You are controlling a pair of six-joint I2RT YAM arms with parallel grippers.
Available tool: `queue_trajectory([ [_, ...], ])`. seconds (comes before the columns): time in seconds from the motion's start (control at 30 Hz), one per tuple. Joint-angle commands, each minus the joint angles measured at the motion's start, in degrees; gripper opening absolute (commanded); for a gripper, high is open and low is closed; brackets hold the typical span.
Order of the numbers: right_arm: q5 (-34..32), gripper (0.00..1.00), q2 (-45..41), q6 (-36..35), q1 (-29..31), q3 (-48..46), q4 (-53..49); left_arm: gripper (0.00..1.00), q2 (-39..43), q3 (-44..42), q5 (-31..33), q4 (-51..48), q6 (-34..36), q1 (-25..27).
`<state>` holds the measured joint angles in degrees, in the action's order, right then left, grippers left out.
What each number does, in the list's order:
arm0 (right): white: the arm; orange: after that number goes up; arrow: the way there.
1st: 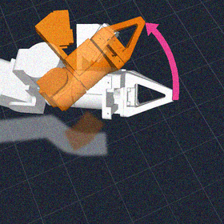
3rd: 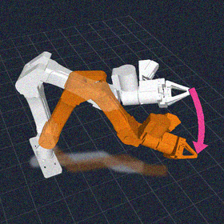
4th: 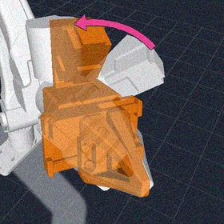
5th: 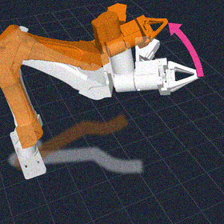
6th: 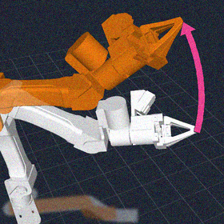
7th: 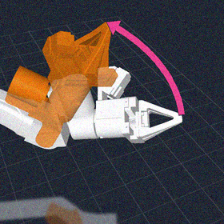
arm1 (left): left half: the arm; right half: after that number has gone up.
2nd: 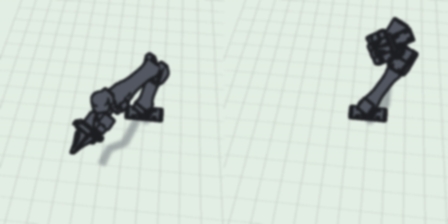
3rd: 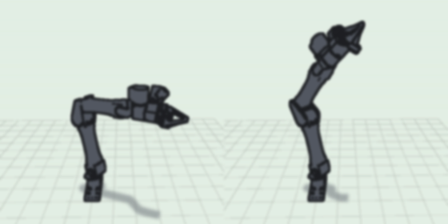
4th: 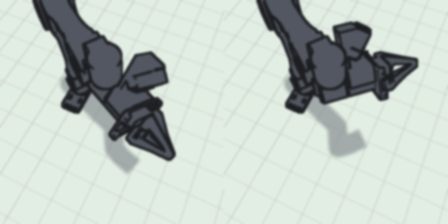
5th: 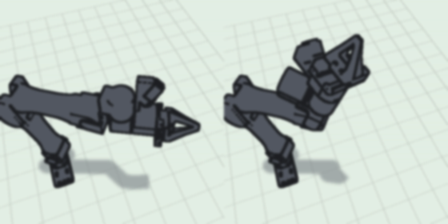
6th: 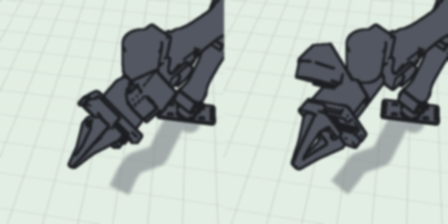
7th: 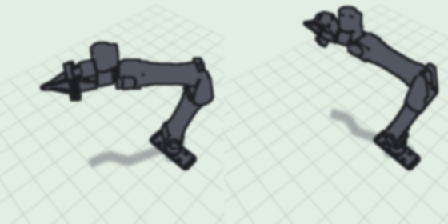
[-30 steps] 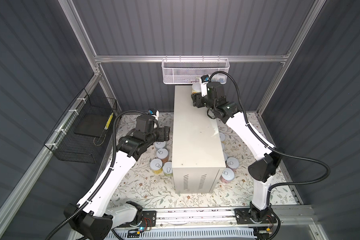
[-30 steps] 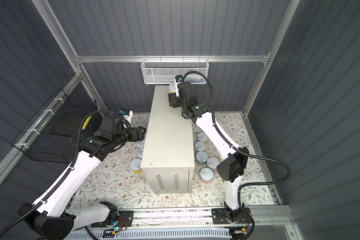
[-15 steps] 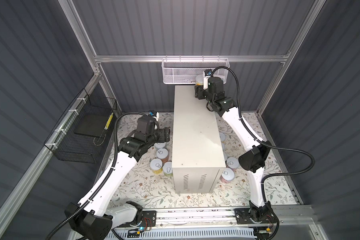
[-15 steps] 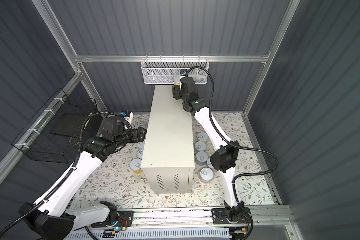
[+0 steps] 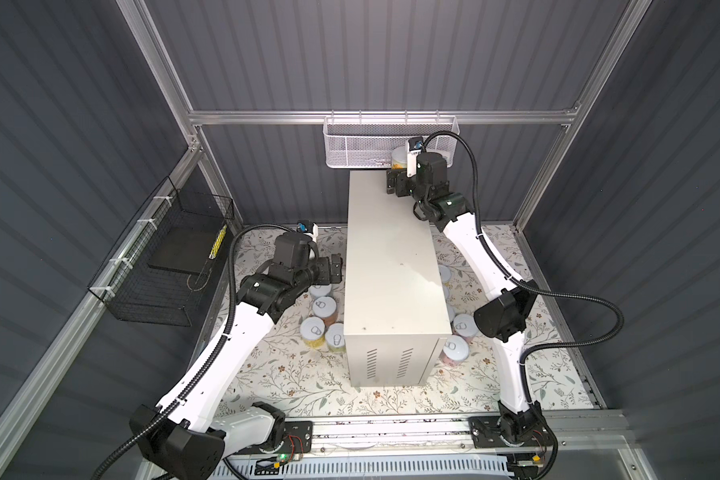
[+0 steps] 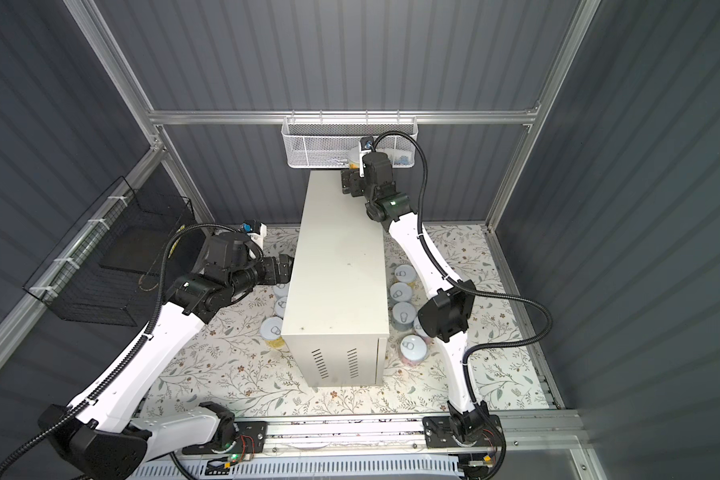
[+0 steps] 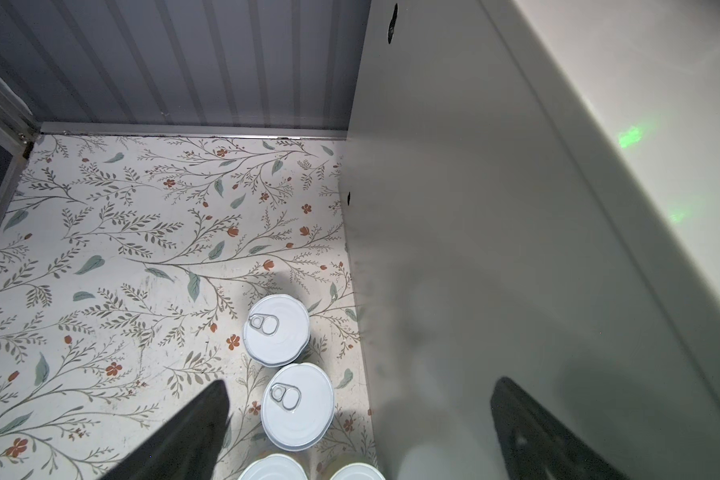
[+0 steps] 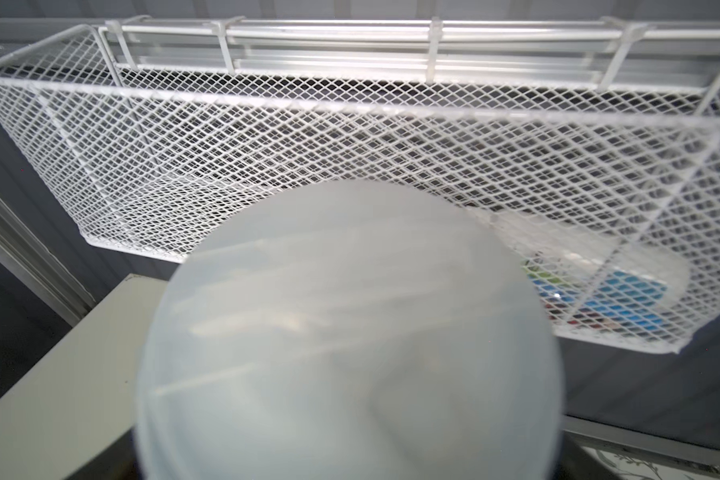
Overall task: Place and organize the canned foods onto the counter
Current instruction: 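Move the tall can with the right gripper toward the wire basket and release, then lower both grippers back down over the cans on the floor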
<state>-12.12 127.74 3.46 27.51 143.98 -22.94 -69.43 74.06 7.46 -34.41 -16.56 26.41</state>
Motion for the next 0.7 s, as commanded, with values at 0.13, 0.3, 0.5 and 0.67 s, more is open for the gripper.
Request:
queue_trajectory([
  [0.13, 1.73, 0.99, -7.87, 1.15, 0.03, -5.58, -1.28, 1.00, 1.85, -1.71, 6.08, -1.47, -0.92, -0.22],
  [0.3, 0.64, 0.99, -14.05, 1.37, 0.77, -12.30, -0.84, 1.00, 5.30, -5.65, 11.77, -0.24, -0.84, -0.22],
  [0.5, -1.87, 0.99, -28.72, 3.94, 2.60, -28.77, 3.58, 0.99, 6.81, -9.05, 12.51, -5.41, -4.94, -0.22],
  [0.67, -7.31, 0.99, -40.45, 4.01, 6.22, -41.84, 5.18, 0.98, 12.15, -19.32, 8.98, -2.78, -9.90, -0.21],
])
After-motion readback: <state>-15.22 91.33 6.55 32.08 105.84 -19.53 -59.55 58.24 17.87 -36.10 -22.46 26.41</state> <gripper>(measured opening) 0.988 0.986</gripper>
